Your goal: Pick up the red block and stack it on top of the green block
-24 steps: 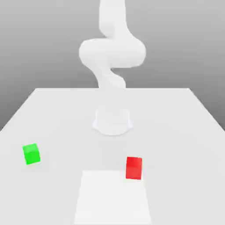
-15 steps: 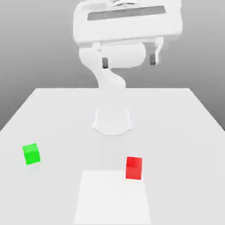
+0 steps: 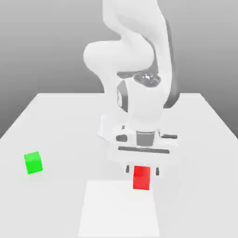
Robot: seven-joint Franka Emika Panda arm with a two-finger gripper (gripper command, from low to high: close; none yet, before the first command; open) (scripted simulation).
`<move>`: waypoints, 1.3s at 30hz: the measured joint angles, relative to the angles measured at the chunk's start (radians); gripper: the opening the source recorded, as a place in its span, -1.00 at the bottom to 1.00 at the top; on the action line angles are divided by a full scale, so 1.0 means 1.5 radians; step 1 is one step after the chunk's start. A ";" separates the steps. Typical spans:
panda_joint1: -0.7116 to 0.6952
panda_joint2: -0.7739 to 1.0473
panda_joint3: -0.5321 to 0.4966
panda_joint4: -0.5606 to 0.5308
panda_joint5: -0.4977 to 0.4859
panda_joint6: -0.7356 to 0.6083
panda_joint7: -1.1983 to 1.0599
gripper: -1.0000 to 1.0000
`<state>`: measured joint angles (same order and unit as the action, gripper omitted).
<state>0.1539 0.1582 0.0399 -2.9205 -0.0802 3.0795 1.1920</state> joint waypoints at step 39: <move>-0.502 -0.199 -0.253 0.072 -0.013 -0.260 0.397 -1.00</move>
<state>-0.5986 -0.1408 -0.3402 -2.8129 -0.1001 2.6889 1.7877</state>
